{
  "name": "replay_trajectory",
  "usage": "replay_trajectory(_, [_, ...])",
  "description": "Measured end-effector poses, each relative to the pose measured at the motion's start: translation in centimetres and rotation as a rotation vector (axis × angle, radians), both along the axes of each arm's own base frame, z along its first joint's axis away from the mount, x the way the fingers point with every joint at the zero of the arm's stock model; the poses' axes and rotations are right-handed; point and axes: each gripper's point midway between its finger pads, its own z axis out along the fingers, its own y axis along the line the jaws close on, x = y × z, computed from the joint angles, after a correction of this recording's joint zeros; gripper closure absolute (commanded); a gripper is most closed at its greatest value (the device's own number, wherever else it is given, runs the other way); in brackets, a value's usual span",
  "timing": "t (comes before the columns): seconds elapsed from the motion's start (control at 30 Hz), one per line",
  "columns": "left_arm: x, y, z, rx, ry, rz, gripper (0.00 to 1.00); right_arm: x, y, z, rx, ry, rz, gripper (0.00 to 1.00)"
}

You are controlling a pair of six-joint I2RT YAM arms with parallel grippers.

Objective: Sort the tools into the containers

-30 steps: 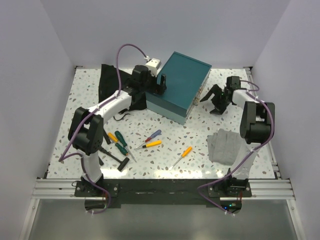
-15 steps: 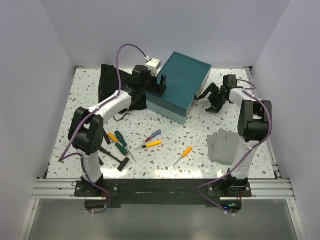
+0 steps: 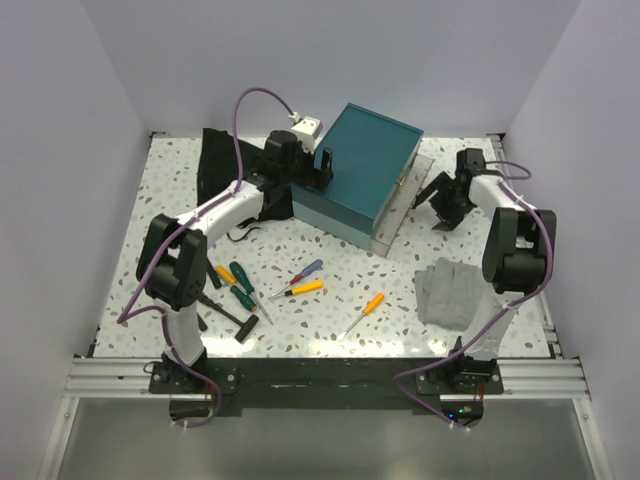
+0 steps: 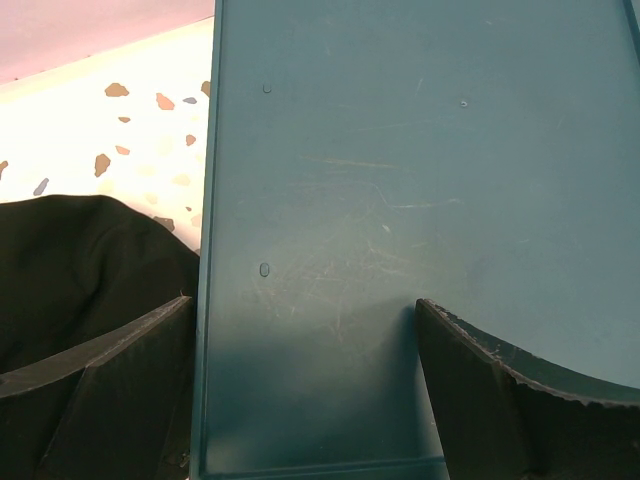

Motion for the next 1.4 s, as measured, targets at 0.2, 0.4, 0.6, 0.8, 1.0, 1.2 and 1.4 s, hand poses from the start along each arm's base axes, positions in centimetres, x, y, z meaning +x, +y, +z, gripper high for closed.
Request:
replay_trajectory(0.2, [0.0, 0.0, 0.0, 0.000, 0.000, 0.001, 0.05, -3.1, -4.6, -0.1, -0.022, 0.049, -0.098, 0.20])
replay_trajectory(0.4, [0.1, -0.1, 0.0, -0.004, 0.001, 0.003, 0.05, -5.5, -7.6, -0.2, -0.035, 0.082, -0.168, 0.20])
replay_trajectory(0.6, [0.5, -0.3, 0.1, -0.007, 0.000, 0.002, 0.05, -7.2, -9.7, 0.0, -0.052, 0.106, -0.213, 0.20])
replay_trajectory(0.8, [0.6, -0.7, 0.2, -0.012, -0.001, 0.002, 0.06, -7.8, -11.4, 1.5, -0.075, 0.068, -0.191, 0.14])
replay_trajectory(1.0, [0.6, -0.9, 0.8, -0.005, -0.009, -0.013, 0.04, -4.9, -11.3, 7.7, -0.103, -0.170, -0.077, 0.11])
replay_trajectory(1.2, [-0.6, -1.1, 4.7, -0.025, -0.048, -0.066, 0.00, -3.4, -9.3, 14.6, -0.201, -0.438, 0.148, 0.09])
replay_trajectory(1.4, [-4.2, 3.1, 14.0, -0.082, -0.217, -0.025, 0.00, -4.1, -0.1, 20.6, -0.361, -0.714, 0.563, 0.08])
